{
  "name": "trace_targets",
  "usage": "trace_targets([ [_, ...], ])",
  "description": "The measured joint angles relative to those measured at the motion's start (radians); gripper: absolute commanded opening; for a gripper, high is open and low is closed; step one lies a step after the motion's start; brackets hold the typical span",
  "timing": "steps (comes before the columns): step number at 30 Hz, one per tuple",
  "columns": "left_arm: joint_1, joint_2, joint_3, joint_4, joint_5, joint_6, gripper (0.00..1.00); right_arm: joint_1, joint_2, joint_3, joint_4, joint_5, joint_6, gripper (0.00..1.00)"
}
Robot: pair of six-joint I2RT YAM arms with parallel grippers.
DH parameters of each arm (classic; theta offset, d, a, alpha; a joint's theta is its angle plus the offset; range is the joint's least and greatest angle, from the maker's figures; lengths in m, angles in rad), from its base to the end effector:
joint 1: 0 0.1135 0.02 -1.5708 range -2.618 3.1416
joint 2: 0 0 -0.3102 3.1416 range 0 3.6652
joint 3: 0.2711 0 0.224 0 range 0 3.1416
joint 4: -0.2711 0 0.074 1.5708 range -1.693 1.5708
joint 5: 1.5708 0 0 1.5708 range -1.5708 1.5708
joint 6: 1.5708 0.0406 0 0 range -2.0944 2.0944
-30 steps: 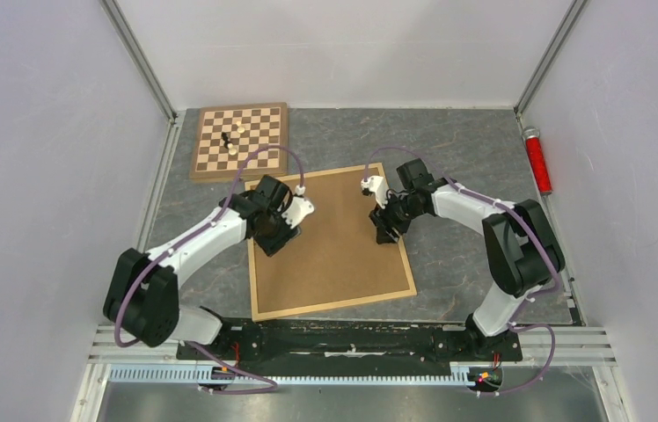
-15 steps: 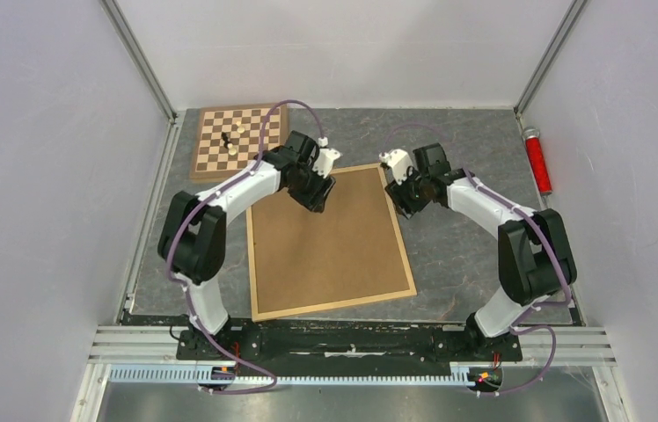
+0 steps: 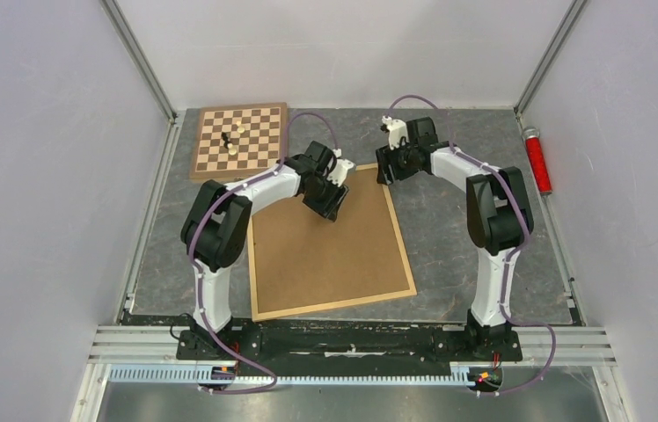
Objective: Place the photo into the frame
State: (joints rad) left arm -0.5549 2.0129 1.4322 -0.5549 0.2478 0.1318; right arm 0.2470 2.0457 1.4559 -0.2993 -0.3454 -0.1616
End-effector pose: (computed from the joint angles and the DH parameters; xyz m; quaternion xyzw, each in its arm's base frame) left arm 0.3465 -0.2265 0.2228 0.3513 0.9034 -0.1630 0.1841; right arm 0.4284 0.1222 0.2321 -0.2446 0.8975 0.1759 0.3221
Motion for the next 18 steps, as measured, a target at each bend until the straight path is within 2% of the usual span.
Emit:
trace_targets([
  [7,-0.049,-0.019,-0.041,0.045,-0.108,0.013,0.56,0.006,0.103,0.063,0.025,-0.047,0.06,0.62],
  [13,-0.09,-0.019,-0.043,0.046,-0.184,0.024,0.56,0.011,0.114,0.066,0.047,-0.029,0.063,0.46],
  [18,-0.11,-0.017,-0.038,0.04,-0.214,0.025,0.56,0.034,0.104,0.048,0.056,0.032,0.028,0.38],
])
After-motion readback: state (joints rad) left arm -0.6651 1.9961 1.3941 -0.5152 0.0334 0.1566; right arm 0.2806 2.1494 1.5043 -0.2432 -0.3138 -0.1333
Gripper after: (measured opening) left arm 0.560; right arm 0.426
